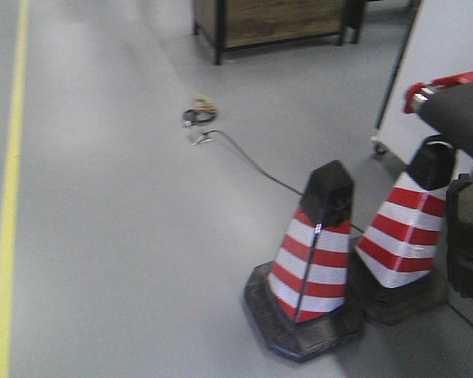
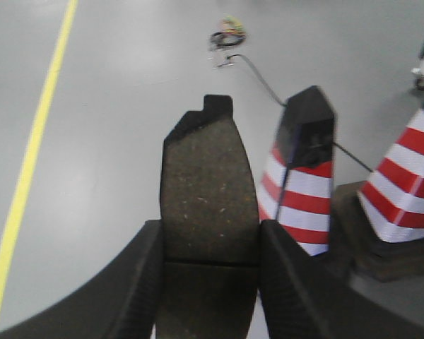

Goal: Move and align brake pads A on conveyor
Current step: 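Drive the base away from the table holding both brake pads, then drive up to the dark conveyor belt and hold pads above it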

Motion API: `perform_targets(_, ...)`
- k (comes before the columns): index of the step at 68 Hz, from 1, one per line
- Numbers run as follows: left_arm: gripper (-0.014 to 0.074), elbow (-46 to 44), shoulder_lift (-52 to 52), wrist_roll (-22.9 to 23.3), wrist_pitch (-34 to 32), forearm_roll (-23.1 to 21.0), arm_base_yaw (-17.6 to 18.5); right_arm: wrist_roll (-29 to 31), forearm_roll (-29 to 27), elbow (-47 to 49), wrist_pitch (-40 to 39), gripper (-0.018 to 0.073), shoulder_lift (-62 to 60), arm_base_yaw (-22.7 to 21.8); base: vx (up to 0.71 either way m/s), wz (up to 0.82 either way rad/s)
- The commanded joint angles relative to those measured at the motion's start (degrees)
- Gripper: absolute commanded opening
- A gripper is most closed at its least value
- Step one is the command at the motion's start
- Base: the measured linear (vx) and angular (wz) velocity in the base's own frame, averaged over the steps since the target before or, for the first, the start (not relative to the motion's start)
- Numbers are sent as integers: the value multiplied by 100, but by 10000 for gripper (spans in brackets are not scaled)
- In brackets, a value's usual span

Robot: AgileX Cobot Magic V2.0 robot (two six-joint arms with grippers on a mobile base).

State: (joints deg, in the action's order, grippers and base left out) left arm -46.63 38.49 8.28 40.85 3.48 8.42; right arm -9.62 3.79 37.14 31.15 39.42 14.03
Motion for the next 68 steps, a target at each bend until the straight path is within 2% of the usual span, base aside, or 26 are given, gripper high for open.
perform_targets(1, 31, -149, 1, 43, -517, 9, 20, 6, 38, 180, -490, 95, -28, -24, 36, -67)
perform_targets(68, 31, -149, 1, 43, -517, 9, 20, 6, 38, 180, -490, 95, -28, -24, 30, -68)
